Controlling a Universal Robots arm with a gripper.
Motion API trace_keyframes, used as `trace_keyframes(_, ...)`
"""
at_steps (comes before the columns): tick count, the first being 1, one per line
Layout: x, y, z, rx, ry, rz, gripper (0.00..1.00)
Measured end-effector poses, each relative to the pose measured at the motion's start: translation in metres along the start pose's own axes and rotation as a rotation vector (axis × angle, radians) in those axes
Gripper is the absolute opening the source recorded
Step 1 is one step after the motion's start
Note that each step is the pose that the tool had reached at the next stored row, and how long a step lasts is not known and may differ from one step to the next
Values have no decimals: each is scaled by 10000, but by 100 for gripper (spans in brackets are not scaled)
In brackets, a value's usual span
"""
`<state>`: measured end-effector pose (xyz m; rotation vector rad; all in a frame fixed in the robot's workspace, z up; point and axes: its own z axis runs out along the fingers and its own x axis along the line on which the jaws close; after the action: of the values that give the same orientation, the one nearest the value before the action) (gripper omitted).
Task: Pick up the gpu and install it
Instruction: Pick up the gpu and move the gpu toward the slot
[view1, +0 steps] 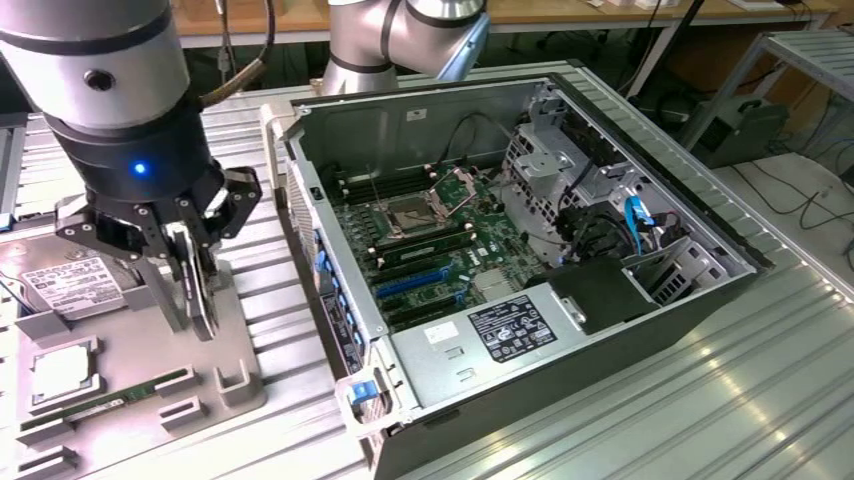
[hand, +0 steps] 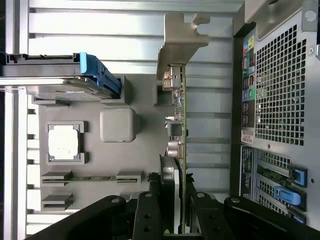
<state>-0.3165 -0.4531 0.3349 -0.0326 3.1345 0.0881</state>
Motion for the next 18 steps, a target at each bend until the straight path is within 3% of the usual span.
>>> trace_keyframes(18,-4,35,-621,0,0,0,28)
